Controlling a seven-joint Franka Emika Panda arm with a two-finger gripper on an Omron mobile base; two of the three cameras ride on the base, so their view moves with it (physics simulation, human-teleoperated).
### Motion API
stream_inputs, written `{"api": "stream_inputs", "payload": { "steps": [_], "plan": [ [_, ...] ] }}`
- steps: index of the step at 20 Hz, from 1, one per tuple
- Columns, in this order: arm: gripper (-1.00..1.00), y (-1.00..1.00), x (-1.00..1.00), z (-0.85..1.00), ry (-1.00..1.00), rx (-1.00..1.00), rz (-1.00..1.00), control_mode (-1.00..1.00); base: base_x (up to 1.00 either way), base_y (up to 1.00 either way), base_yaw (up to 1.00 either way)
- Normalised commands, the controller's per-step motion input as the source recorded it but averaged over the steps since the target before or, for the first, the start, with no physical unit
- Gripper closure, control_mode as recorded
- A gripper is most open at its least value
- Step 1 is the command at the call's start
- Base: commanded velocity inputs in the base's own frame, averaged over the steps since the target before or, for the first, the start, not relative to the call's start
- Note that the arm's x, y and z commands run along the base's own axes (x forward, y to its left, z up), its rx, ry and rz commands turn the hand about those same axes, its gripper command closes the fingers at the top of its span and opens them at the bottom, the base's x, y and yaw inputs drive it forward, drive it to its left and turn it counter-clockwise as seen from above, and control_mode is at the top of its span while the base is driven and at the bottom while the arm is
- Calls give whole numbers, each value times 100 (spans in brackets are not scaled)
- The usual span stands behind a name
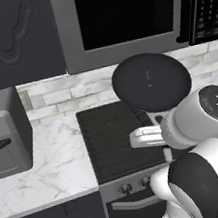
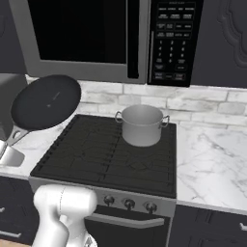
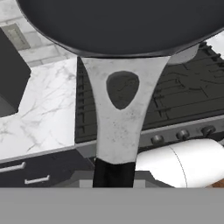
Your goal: Move the pot and pan from the stove into the sink.
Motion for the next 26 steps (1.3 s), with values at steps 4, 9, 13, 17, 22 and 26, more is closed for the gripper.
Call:
{"api": "stream_inputs", "payload": {
  "steps": [4,9,13,17,22,26],
  "plan": [
    [100,0,0,0,0,0,0,100,-85,-11,2],
    [100,0,0,0,0,0,0,100,-100,-16,2],
    [100,0,0,0,0,0,0,100,-100,-17,1],
    [100,0,0,0,0,0,0,100,-89,-12,0],
    [100,0,0,0,0,0,0,100,-76,-3,0],
    [100,0,0,0,0,0,0,100,-75,0,0]
  ]
}}
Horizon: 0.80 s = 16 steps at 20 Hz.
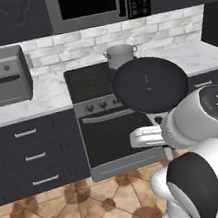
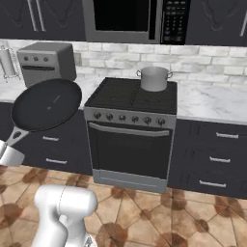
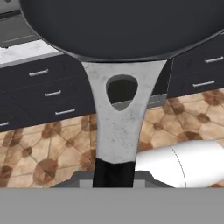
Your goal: Move the pot and pan from the stove into the sink.
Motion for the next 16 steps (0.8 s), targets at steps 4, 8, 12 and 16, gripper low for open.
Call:
{"api": "stream_inputs", "payload": {
  "steps": [4,8,12,16],
  "plan": [
    [100,0,0,0,0,0,0,100,-88,-1,0],
    [100,0,0,0,0,0,0,100,-4,0,0],
    [100,0,0,0,0,0,0,100,0,-3,-18],
    [100,0,0,0,0,0,0,100,0,-7,-39]
  ]
}}
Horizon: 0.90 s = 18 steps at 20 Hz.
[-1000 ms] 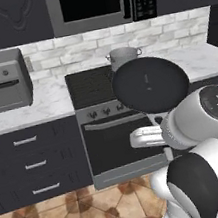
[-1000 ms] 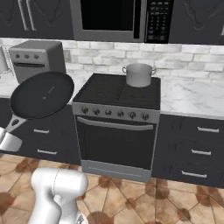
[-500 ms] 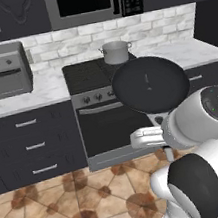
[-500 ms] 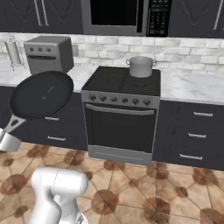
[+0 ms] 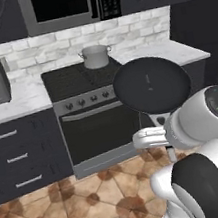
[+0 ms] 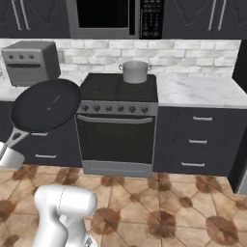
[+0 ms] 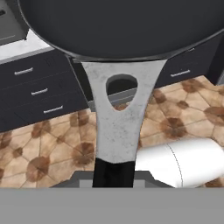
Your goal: Move the pot and pan from the stove into the sink.
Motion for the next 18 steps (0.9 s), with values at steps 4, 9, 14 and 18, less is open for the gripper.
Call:
{"api": "stream_inputs", "payload": {
  "steps": [4,9,14,18],
  "plan": [
    [100,0,0,0,0,0,0,100,0,-7,-39],
    [100,0,0,0,0,0,0,100,0,-5,-38],
    [100,0,0,0,0,0,0,100,0,-7,-36],
    [100,0,0,0,0,0,0,100,0,-14,-32]
  ]
}}
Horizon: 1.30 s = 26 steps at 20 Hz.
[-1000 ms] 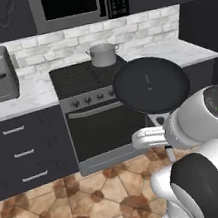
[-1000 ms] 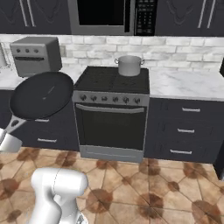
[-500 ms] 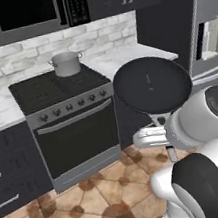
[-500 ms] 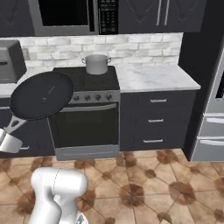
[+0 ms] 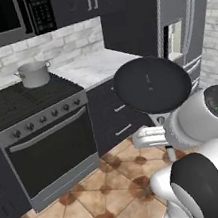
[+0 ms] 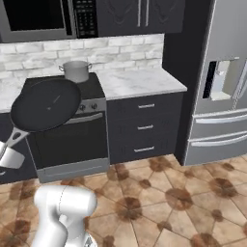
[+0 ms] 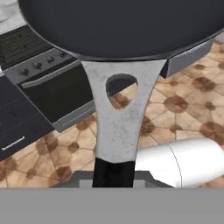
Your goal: Move the pot and pan from the stove into the sink.
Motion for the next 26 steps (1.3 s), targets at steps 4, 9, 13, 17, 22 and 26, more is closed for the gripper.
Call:
{"api": "stream_inputs", "payload": {
  "steps": [4,9,13,17,22,26],
  "plan": [
    [100,0,0,0,0,0,0,100,0,-16,-32],
    [100,0,0,0,0,0,0,100,1,-10,-35],
    [100,0,0,0,0,0,0,100,5,-3,-38],
    [100,0,0,0,0,0,0,100,11,0,-42],
    [100,0,0,0,0,0,0,100,13,0,-42],
    [100,0,0,0,0,0,0,100,13,0,-42]
  ]
}}
